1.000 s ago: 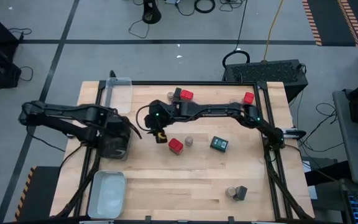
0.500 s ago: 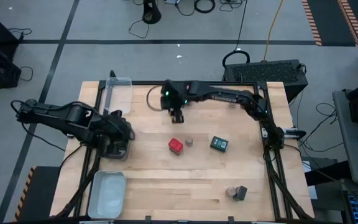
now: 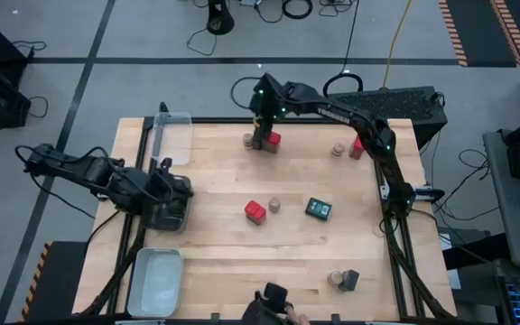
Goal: Sort spices by type
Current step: Put the black seasoning can into the black bin
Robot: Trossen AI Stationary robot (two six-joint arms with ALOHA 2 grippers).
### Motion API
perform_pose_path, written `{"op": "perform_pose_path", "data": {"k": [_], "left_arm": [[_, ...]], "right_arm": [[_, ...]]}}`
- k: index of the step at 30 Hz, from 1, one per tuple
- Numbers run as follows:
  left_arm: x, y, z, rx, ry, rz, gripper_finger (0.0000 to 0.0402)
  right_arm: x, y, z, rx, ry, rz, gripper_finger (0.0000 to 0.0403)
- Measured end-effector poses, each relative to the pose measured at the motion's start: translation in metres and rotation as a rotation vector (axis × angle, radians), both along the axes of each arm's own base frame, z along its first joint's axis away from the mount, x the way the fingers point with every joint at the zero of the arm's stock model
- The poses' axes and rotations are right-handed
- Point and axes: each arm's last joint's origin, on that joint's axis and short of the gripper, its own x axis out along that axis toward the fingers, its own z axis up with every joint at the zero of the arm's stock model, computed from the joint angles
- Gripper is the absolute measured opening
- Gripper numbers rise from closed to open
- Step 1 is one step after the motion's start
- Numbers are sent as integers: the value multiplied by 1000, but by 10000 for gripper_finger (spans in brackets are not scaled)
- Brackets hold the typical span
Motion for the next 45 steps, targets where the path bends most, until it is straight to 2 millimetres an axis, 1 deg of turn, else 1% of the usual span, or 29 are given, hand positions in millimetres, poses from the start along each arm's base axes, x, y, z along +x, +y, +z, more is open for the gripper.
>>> {"op": "perform_pose_path", "data": {"k": [1, 3, 5, 9, 14, 17, 20, 23, 28, 36, 42, 45], "left_arm": [[1, 0, -3, 13, 0, 19, 4], [3, 2, -9, 62, 11, 73, 13], [4, 3, -10, 104, 12, 132, 34], [5, 6, -8, 131, -11, 170, 97], [5, 8, -8, 133, -7, 184, 182], [5, 8, -9, 136, 1, 182, 218], [5, 8, -9, 135, 2, 180, 240], [4, 8, -9, 135, 5, 179, 249], [4, 8, -9, 134, 6, 175, 251], [5, 7, -10, 117, 11, 147, 251], [5, 7, -23, 127, 50, 141, 251], [5, 6, -25, 127, 55, 138, 251]], "right_arm": [[-1, -2, 0, 20, -6, -35, 201], [-3, -5, -1, 40, -11, -51, 209], [-5, -6, -1, 49, -10, -39, 225], [-1, -6, -7, 42, 2, -14, 275], [9, -3, -34, 42, 74, 63, 340], [14, 0, -41, 25, 88, 99, 360], [18, 2, -45, 13, 91, 112, 365], [20, 2, -46, 5, 84, 112, 365], [20, 1, -46, -35, 100, 87, 365], [22, 0, -53, -9, 103, 61, 365], [21, 0, -53, 13, 104, 36, 365], [21, 0, -54, 21, 103, 25, 365]]}}
